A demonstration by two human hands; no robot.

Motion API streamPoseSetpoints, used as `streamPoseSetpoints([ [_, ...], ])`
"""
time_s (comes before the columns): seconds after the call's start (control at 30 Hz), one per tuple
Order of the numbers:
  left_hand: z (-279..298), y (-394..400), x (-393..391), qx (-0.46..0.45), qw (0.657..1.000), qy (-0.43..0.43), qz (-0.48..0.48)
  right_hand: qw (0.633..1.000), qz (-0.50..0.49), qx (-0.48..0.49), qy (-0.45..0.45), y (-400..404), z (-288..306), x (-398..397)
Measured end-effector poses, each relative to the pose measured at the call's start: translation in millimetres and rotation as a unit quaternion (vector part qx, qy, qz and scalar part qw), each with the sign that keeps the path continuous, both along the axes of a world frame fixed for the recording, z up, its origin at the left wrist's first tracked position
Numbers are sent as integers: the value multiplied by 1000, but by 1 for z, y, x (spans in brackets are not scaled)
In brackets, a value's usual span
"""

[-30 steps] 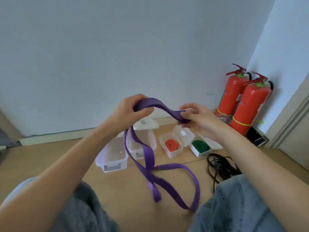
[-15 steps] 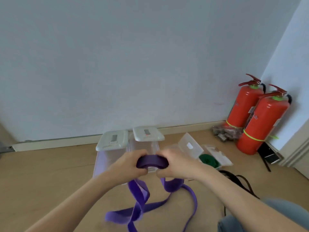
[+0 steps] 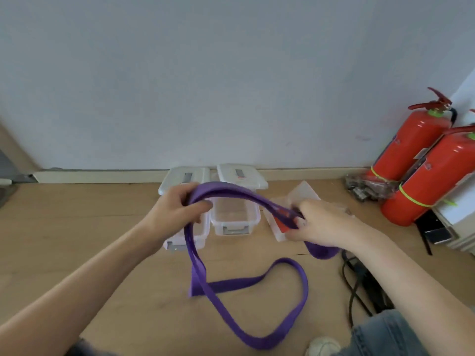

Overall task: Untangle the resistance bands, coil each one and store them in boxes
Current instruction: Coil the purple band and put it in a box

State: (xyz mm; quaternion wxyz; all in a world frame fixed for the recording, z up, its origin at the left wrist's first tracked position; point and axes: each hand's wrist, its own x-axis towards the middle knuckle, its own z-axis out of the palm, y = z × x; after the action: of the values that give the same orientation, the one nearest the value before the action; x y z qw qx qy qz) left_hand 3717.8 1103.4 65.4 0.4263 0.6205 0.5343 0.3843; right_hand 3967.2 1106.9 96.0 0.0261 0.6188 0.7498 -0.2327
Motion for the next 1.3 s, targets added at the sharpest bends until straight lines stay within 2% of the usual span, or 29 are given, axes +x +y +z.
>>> streamPoseSetpoints([
  [0.03, 11, -4, 2, 18, 1000, -4, -18, 999, 15, -37, 17, -3, -3, 1],
  [0.13, 20, -17, 27, 48, 991, 86, -91, 966, 67, -93, 232, -14, -4, -18],
  [0.17, 17, -20, 36, 56, 987, 114, -102, 958, 95, -88, 257, -18, -6, -27],
  [0.23, 9, -21, 44, 58, 979, 155, -117, 962, 137, -23, 234, -24, -12, -38],
  [0.3, 0, -17, 40, 62, 976, 172, -122, 966, 136, 55, 211, -28, -10, -40],
  [0.4, -19, -18, 34, 83, 976, 176, -94, 953, 104, 107, 262, -31, -4, -43],
  [0.5, -46, -22, 37, 34, 978, 182, -98, 928, 80, 80, 355, -36, 2, -47],
  [0.57, -55, -21, 36, -5, 978, 179, -105, 883, 36, 44, 467, -38, 10, -44],
  [0.63, -56, -17, 32, -23, 978, 181, -100, 821, -16, 26, 570, -37, 18, -36],
  [0.73, -34, -16, 31, -7, 975, 200, -95, 727, -67, 29, 683, -32, 27, -25],
  [0.77, -18, -16, 30, -5, 982, 164, -97, 705, -75, 27, 705, -30, 29, -20],
  [0.8, 1, -16, 28, -4, 991, 85, -101, 700, -78, 27, 710, -29, 33, -15],
  [0.83, 22, -16, 23, 7, 994, -26, -108, 716, -78, 36, 693, -28, 36, -8],
  [0.87, 43, -15, 15, 23, 983, -139, -118, 756, -78, 45, 648, -26, 37, -1],
  [0.9, 61, -15, 8, 35, 964, -230, -129, 814, -73, 45, 575, -25, 37, 5],
  [0.93, 73, -14, 3, 40, 953, -268, -132, 870, -65, 31, 487, -24, 36, 10],
  [0.97, 77, -12, 1, 40, 960, -250, -122, 911, -53, 1, 410, -25, 33, 13],
  [1.0, 76, -13, 4, 37, 978, -174, -105, 934, -42, -36, 352, -26, 31, 12],
  [1.07, 64, -17, 22, 24, 994, 28, -107, 943, -25, -66, 325, -27, 26, 4],
  [1.1, 57, -18, 33, 15, 988, 79, -130, 947, -1, -57, 318, -29, 24, -4],
  [1.17, 46, -17, 51, 20, 981, 101, -164, 961, 75, -33, 263, -32, 15, -21],
  [1.23, 39, -10, 53, 54, 975, 139, -167, 972, 89, 14, 217, -34, 9, -30],
  [1.27, 33, -6, 50, 73, 972, 162, -152, 971, 71, 37, 226, -35, 9, -29],
  [1.3, 24, -3, 45, 86, 971, 177, -133, 959, 38, 49, 278, -34, 10, -27],
])
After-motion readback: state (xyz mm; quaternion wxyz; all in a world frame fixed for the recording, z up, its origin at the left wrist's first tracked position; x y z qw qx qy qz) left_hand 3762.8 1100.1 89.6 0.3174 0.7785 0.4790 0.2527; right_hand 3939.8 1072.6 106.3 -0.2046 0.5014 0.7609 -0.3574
